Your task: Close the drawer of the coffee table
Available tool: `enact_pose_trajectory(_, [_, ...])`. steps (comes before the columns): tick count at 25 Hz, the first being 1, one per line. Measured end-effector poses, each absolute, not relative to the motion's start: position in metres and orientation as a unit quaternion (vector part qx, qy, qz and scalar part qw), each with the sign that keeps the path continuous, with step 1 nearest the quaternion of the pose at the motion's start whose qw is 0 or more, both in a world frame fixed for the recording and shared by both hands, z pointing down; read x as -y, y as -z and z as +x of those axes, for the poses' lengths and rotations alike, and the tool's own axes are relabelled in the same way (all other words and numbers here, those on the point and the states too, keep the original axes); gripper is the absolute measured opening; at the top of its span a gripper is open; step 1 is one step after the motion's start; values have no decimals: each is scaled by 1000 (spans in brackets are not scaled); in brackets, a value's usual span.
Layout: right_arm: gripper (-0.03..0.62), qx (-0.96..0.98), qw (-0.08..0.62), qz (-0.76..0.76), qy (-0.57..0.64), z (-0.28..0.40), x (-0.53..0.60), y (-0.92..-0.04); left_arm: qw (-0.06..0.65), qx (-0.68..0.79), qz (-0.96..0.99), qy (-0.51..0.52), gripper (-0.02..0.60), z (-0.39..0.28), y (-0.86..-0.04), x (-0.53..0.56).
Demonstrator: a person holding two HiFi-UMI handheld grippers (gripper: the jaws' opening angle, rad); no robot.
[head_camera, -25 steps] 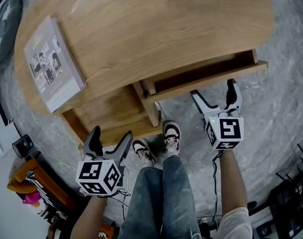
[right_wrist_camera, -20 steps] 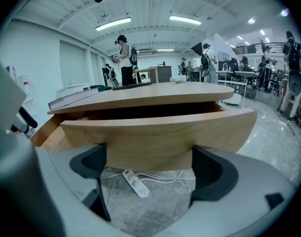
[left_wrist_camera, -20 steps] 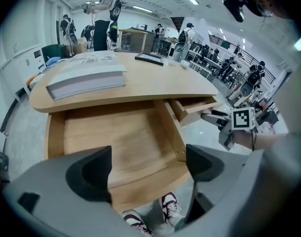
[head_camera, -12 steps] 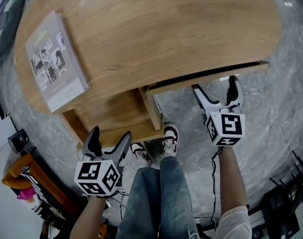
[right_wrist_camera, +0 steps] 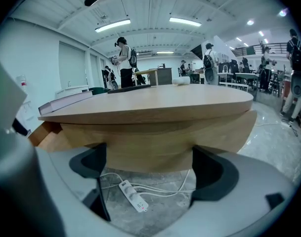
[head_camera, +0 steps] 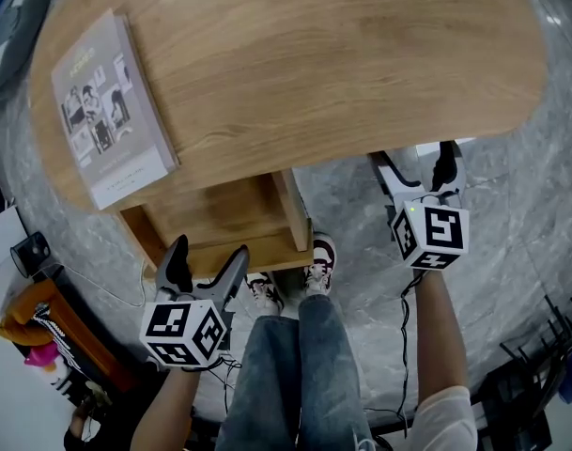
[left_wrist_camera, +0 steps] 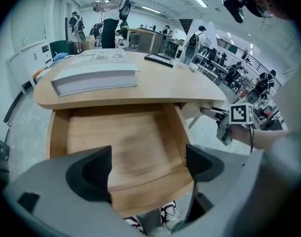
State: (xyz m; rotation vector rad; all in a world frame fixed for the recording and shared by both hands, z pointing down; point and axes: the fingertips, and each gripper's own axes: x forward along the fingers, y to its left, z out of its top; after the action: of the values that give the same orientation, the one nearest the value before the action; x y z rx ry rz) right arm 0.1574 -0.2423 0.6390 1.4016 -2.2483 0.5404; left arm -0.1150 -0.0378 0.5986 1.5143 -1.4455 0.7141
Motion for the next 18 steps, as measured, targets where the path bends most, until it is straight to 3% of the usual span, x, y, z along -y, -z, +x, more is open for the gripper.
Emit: enact_pose_trajectory(18, [548, 814, 202, 512, -187, 146, 268, -639, 450, 602, 599, -276, 468, -129, -603, 45])
